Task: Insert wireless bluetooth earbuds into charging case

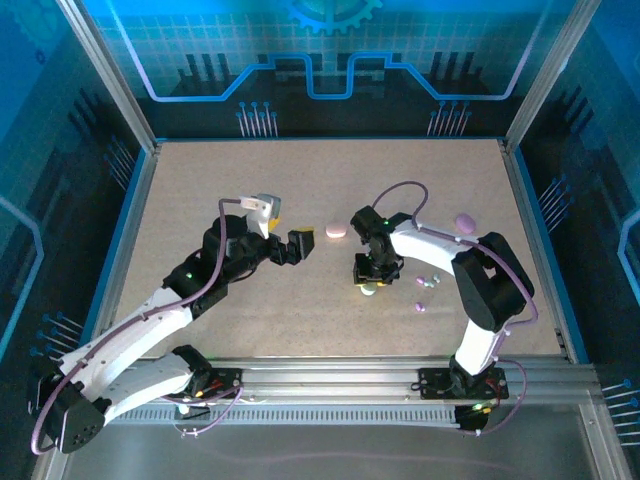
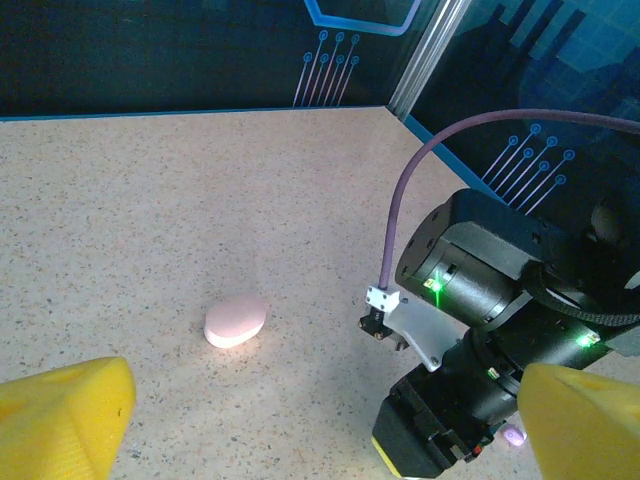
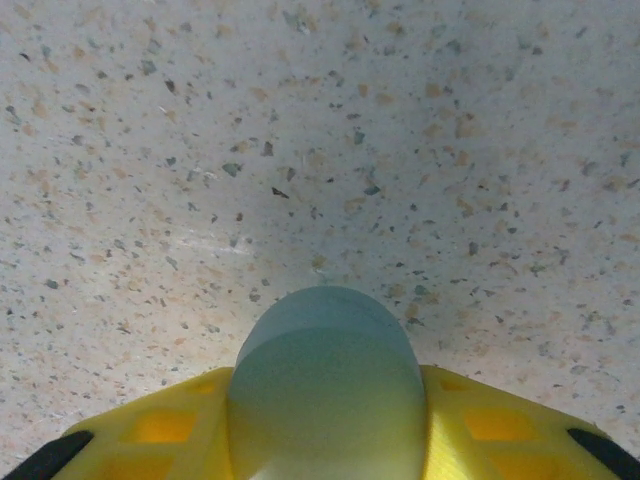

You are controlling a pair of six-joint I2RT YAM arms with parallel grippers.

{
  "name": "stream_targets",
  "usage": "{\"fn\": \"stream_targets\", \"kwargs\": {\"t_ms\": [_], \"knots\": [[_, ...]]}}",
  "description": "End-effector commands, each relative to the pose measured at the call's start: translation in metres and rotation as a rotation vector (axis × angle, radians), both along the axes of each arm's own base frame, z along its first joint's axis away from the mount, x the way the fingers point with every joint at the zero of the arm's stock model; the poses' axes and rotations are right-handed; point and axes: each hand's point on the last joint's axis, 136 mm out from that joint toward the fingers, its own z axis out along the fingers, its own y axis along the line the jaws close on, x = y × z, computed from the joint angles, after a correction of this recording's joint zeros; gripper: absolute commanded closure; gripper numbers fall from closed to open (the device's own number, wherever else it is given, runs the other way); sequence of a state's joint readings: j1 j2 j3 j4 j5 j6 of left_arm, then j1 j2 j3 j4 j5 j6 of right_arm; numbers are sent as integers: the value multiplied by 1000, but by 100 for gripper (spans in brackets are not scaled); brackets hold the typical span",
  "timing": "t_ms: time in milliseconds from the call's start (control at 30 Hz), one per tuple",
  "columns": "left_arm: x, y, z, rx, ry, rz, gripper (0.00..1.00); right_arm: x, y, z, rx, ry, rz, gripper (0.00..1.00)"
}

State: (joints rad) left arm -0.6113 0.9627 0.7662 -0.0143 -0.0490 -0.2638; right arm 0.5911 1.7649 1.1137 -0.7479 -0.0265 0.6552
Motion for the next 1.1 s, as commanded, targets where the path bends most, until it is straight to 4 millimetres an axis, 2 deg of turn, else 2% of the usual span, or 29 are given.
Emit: {"fn": "stream_targets", "kwargs": {"t_ms": [0,200,633,1067], "knots": [[3,3,12,-25,-22,20,1,-10,-4,-12,-37,34,1,57],[3,2,10,-27,-15,18,1,-14,-6,-18,-45,51,40,53],[3,1,8,-33,-6,13,1,-18,-4,-6,26,50,21,39],[3,0,8,-34,-8,12,1,-21,11,2,124,67,5,34]]}}
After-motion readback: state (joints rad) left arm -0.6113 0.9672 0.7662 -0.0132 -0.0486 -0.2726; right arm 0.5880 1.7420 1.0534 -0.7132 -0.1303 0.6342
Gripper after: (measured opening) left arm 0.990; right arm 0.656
